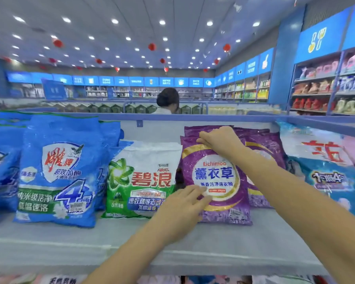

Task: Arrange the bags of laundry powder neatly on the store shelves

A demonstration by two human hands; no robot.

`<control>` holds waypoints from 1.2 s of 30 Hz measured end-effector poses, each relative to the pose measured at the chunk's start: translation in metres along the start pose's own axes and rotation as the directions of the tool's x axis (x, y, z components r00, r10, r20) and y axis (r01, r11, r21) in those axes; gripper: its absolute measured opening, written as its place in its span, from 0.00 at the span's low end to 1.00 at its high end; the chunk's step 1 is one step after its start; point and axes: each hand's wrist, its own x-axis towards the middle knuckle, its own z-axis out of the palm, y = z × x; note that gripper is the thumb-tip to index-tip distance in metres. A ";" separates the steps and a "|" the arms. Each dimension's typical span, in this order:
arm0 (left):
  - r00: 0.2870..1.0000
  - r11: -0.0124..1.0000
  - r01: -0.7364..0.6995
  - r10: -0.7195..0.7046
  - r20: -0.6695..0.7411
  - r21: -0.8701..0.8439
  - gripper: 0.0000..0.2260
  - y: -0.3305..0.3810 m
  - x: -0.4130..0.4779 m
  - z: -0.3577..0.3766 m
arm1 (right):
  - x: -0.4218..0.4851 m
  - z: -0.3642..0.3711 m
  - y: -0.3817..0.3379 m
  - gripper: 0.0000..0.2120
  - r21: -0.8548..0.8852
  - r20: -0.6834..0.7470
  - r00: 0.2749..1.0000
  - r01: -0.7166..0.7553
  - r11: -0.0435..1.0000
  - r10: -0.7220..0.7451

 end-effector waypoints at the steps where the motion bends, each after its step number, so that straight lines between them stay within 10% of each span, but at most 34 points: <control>1: 0.998 0.999 -0.039 0.037 0.054 0.034 0.25 0.001 0.004 0.007 | 0.001 0.001 0.000 0.16 -0.013 -0.042 0.999 -0.009 1.000 0.008; 8: 0.943 0.996 -0.047 0.018 0.332 0.081 0.29 -0.001 0.019 0.022 | -0.001 0.008 -0.003 0.14 0.044 -0.143 0.987 -0.065 0.997 0.071; 19: 0.927 0.988 0.000 -0.059 0.371 0.157 0.28 0.011 0.021 0.010 | -0.115 -0.066 -0.017 0.15 0.476 -0.166 0.937 -0.197 0.857 0.307; 23: 0.996 0.987 0.093 -0.092 0.015 -0.128 0.20 0.027 -0.004 -0.015 | -0.184 -0.105 -0.028 0.14 0.625 -0.139 0.885 -0.269 0.733 0.444; 30: 0.843 0.908 0.172 -0.336 -0.420 -0.381 0.06 0.079 -0.120 -0.009 | -0.315 -0.100 -0.080 0.11 0.658 -0.050 0.799 -0.426 0.621 0.600; 36: 0.909 0.836 0.389 -0.418 0.012 -0.387 0.10 0.124 -0.166 0.084 | -0.388 -0.019 -0.132 0.13 0.519 0.370 0.750 -0.656 0.548 0.548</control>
